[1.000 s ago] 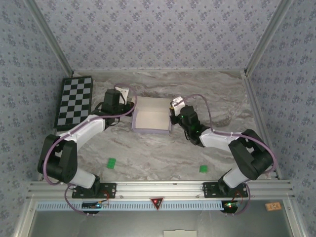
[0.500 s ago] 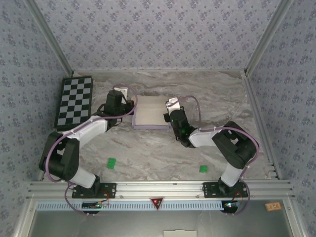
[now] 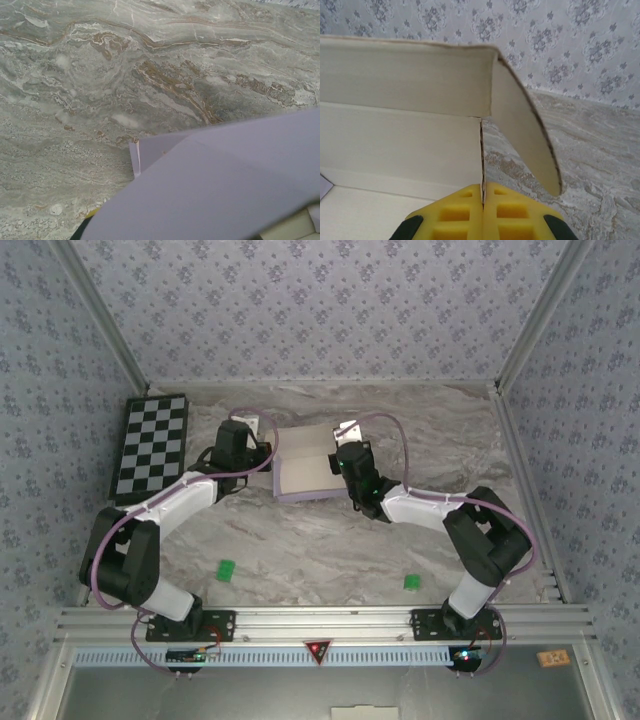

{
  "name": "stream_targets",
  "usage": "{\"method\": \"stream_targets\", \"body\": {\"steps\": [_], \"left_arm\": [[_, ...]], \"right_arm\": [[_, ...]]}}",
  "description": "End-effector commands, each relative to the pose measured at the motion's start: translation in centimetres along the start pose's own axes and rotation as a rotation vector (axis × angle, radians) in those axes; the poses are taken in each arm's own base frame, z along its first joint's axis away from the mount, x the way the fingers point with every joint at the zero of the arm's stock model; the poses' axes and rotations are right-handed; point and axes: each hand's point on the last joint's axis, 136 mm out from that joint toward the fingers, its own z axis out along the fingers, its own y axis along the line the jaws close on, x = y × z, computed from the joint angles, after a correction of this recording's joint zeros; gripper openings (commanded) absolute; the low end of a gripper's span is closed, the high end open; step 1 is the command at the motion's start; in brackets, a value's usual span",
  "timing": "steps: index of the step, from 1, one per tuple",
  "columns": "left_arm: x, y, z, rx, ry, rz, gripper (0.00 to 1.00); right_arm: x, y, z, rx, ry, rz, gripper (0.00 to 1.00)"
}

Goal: Fold the paper box

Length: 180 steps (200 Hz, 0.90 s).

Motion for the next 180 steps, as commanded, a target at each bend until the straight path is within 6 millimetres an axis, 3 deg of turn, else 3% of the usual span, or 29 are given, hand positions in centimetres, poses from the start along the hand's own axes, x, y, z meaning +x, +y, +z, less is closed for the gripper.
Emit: {"method": "stream_targets", "body": {"steps": [1,76,146,180], "left_arm": [[0.1,-0.6,0.0,0.015,0.025,-0.013,0.03],[2.0,0.0,0.6,0.014,0.04,-0.033,0.02],[5.2,1.3,0.5,-0.007,0.041,-0.044,0.03],[6.6,1.8,0.0,-0.011,0.046,-0.037,0.04]], "right_arm": [[-0.2,-0.2,0.0,0.007,0.032,0.045,0.0],[2.1,-0.1,0.0,0.093,0.025,0.147,0.0],[3.9,1.2,-1.2,0.106,-0.059,0.103,0.0],[4.3,2.7,-2.2,0.071,-0.15,0.022,0.0]]}}
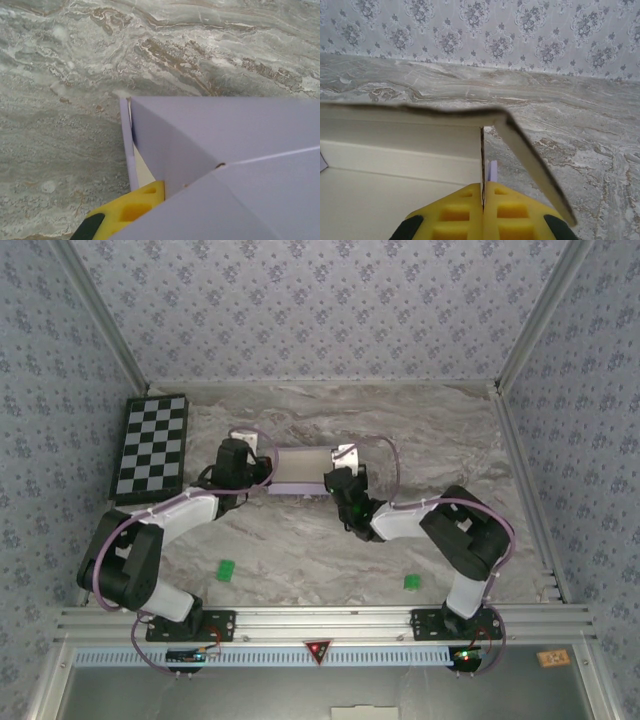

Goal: Fold the paper box

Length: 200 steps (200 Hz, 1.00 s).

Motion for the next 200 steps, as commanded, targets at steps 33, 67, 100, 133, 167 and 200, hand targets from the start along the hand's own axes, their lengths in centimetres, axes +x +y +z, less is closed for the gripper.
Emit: {"method": "stream_targets", "body": {"steps": [33,67,100,133,167,200], "left_arm": [[3.8,1.2,-1.2,-0.02,0.067,-0.006,0.06],[3.5,1.4,-3.0,-0.039,0.065,0.011,0.17],[2.7,1.8,-5.4,-0.061,0.058,0.007,0.29],[1.8,1.2,-8.0,-0.039,0.033,0.008,0.35],[-0.7,0.2,-10.3,-0.019,-0.022,0.009,0.38],[-3.5,0.8,-10.8,-0.079,-0.005,-0.017,0.45]], "right_arm": [[1.2,1.7,-1.6,-0.025,-0.137,-0.097,0.0],[2.2,2.4,-2.0,-0.049,-0.151,-0.134,0.0],[3.2,2.6,-2.1,-0.059,-0.147,-0.155,0.0],[3.7,2.7,-2.0,-0.068,-0.143,-0.177,0.0],[4.3,2.7,-2.0,-0.071,-0.137,-0.193,0.0],[4.2,2.5,-2.2,-0.076,-0.14,-0.202,0.0]]}}
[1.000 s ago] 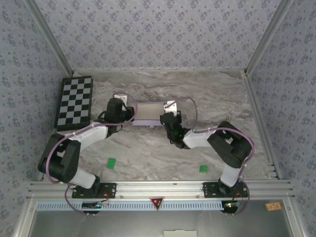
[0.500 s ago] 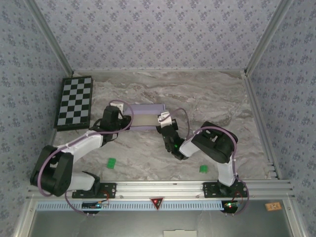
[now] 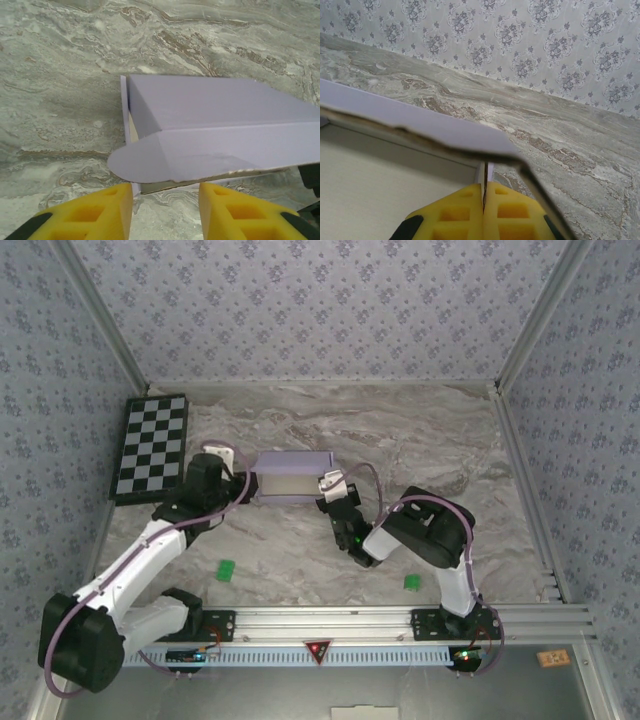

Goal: Fold the paper box

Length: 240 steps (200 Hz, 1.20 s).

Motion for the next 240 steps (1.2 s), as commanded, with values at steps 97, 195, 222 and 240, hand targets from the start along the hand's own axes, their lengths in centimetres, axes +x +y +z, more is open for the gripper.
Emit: {"method": "stream_targets", "body": {"steps": [97,195,222,240], "left_arm": [[0.7,1.4,6.0,0.014,0.338,-0.054,0.65],[2.8,2.1,7.3,0.005,0.382,-0.084,0.63],[3.3,2.5,7.5,-0.008,0.395,-0.085,0.62],[3.7,2.6,7.6,-0.012,0.403,-0.087,0.62]], "right_arm": [[0.5,0.0,-1.2,-0.087,0.034,-0.046,0.18],[0.1,-1.3,-6.7,-0.259,0.162,-0.048,0.43],[-0.7,-2.7,-7.8,-0.29,0.249,0.023,0.43],[-2.1,-3.7,-8.2,-0.303,0.272,0.077,0.43]]}}
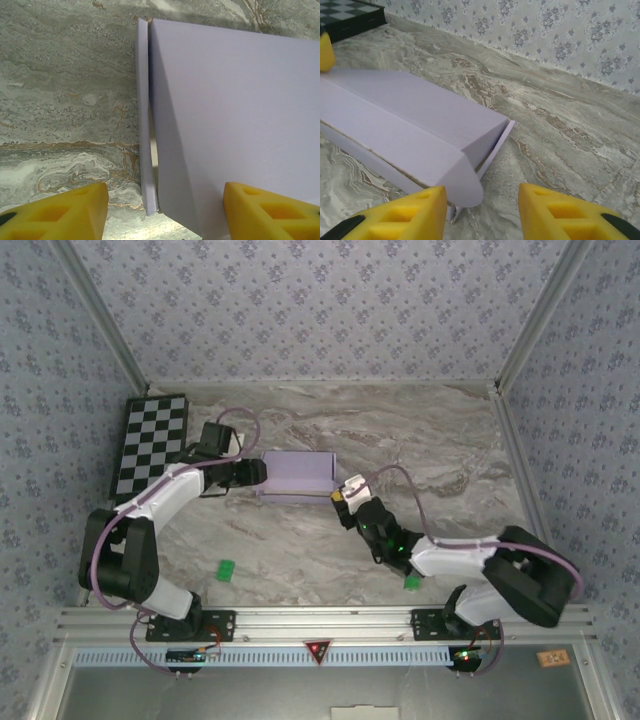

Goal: Fold the paper box

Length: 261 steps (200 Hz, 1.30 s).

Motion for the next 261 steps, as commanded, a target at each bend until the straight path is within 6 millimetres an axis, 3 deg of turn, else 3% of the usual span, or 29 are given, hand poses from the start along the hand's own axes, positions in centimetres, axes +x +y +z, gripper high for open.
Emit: {"method": "stream_targets", "body": {"steps": [1,33,80,125,214,261], "left_arm": [[0.7,0.5,0.7,-0.004,0.024,-0.009,0.62],[1.1,0.7,1.1,-0.006,0.035,-0.014,0.62],[1.9,1.2,1.8,-0.019,0.059,-0.018,0.62],[2.6,1.6,2.5,-0.026,0.085,-0.022,0.62],[4.3,2.1,4.0,-0.022,0.141,-0.051,0.61],[4.0,0.9,2.9,0.016,0.116,-0.07,0.62]], "right_arm": [[1.0,-0.7,-0.9,-0.039,0.125,0.065,0.43],[-0.8,-2.0,-1.0,-0.079,0.179,0.193,0.48],[-1.6,-2.8,1.3,-0.14,0.32,0.385,0.49],[-0.6,-2.8,3.5,-0.156,0.478,0.535,0.49],[2.1,-1.1,6.7,-0.227,0.7,0.6,0.54],[2.6,-1.1,7.4,-0.231,0.746,0.619,0.56]]}}
